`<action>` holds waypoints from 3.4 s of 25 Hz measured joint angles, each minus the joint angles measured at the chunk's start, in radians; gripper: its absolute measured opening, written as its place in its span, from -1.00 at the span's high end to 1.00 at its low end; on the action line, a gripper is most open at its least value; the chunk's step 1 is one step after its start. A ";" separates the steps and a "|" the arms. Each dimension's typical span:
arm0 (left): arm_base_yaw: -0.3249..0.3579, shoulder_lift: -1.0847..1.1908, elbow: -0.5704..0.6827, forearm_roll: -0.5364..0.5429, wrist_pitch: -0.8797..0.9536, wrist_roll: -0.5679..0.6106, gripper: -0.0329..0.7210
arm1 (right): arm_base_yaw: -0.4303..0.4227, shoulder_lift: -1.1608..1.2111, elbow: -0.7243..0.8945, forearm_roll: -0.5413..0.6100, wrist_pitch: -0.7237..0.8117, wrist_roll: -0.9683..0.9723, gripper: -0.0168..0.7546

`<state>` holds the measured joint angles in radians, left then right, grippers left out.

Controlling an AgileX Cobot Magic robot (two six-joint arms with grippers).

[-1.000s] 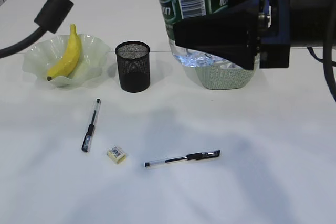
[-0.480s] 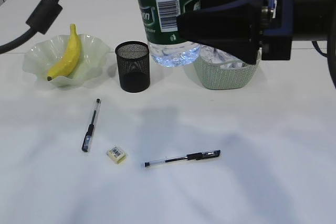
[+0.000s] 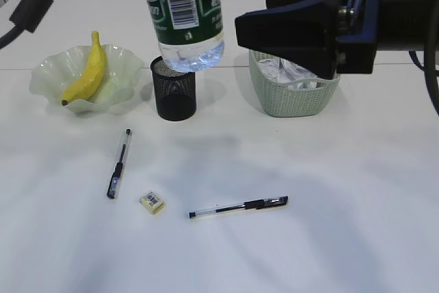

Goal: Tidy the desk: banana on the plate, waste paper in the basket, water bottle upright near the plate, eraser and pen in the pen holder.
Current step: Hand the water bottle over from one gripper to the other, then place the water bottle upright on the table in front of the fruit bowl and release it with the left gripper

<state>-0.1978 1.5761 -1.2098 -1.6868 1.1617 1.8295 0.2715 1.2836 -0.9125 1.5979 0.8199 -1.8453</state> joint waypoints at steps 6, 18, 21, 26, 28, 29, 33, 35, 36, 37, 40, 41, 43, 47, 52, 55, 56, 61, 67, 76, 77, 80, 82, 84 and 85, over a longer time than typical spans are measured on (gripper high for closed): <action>0.138 0.000 0.000 0.017 0.001 0.000 -0.09 | 0.000 0.000 0.000 0.001 -0.002 0.000 -0.59; 0.377 0.004 0.000 0.098 0.002 0.000 -0.09 | 0.000 0.000 0.000 -0.010 -0.020 0.005 -0.58; 0.410 0.027 0.000 0.094 0.002 0.007 -0.09 | 0.000 0.000 0.000 -0.010 -0.030 0.005 -0.58; 0.428 0.083 0.000 0.087 -0.001 0.046 -0.09 | 0.000 0.000 0.000 -0.010 -0.108 0.029 -0.58; 0.430 0.099 0.000 0.087 -0.001 0.061 -0.09 | 0.000 0.000 0.000 -0.010 -0.147 0.054 -0.58; 0.430 0.109 0.000 0.087 -0.001 0.065 -0.09 | 0.000 0.000 0.000 -0.010 -0.162 0.058 -0.58; 0.439 0.151 0.002 0.087 -0.001 0.088 -0.09 | 0.000 0.004 0.000 -0.010 -0.190 0.062 -0.58; 0.446 0.164 0.002 0.087 -0.003 0.090 -0.09 | 0.000 0.006 0.000 -0.010 -0.228 0.062 -0.58; 0.454 0.167 0.002 0.089 -0.003 0.090 -0.09 | 0.000 0.006 0.000 -0.010 -0.255 0.062 -0.58; 0.460 0.170 0.002 0.089 -0.003 0.091 -0.09 | 0.000 0.006 0.000 -0.010 -0.286 0.062 -0.58; 0.477 0.172 0.002 0.089 -0.003 0.092 -0.09 | 0.000 0.006 0.000 -0.010 -0.403 0.076 -0.58; 0.481 0.171 0.002 0.089 -0.005 0.093 -0.09 | 0.000 0.006 0.000 -0.010 -0.446 0.089 -0.58; 0.489 0.171 0.002 0.089 -0.005 0.093 -0.09 | 0.000 0.006 0.000 -0.008 -0.532 0.113 -0.58; 0.496 0.171 0.002 0.089 -0.005 0.093 -0.09 | 0.000 0.006 0.000 -0.001 -0.655 0.129 -0.58; 0.496 0.171 0.002 0.089 -0.005 0.091 -0.09 | 0.000 0.008 0.000 -0.009 -0.668 0.133 -0.57; 0.496 0.171 0.002 0.089 -0.005 0.090 -0.09 | -0.002 0.008 0.000 -0.076 -0.567 0.152 -0.52; 0.496 0.171 0.002 0.089 -0.005 0.090 -0.09 | -0.002 0.008 0.000 -0.121 -0.517 0.179 -0.50; 0.496 0.171 0.002 0.089 -0.005 0.090 -0.09 | -0.002 0.008 0.000 -0.587 -0.342 0.626 -0.48; 0.496 0.171 0.002 0.093 -0.005 0.075 -0.09 | -0.002 0.008 0.000 -1.164 -0.298 1.218 -0.48; 0.496 0.171 0.002 0.179 -0.005 0.040 -0.09 | -0.058 0.008 0.000 -1.616 -0.286 1.718 -0.48; 0.496 0.171 0.003 0.181 -0.005 0.038 -0.09 | -0.060 0.008 0.000 -1.625 -0.285 1.726 -0.48; 0.496 0.171 0.027 0.181 -0.005 0.037 -0.09 | -0.061 0.008 0.000 -1.629 -0.285 1.734 -0.48; 0.498 0.171 0.056 0.181 -0.005 0.049 -0.09 | -0.061 0.008 0.000 -1.629 -0.287 1.736 -0.48; 0.501 0.171 0.094 0.169 -0.005 0.082 -0.09 | -0.061 0.008 0.000 -1.631 -0.296 1.736 -0.48; 0.505 0.171 0.111 0.150 -0.005 0.103 -0.09 | -0.061 0.008 0.000 -1.631 -0.300 1.736 -0.48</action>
<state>0.3074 1.7471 -1.0984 -1.5369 1.1566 1.9327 0.2104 1.2911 -0.9125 -0.0328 0.5198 -0.1090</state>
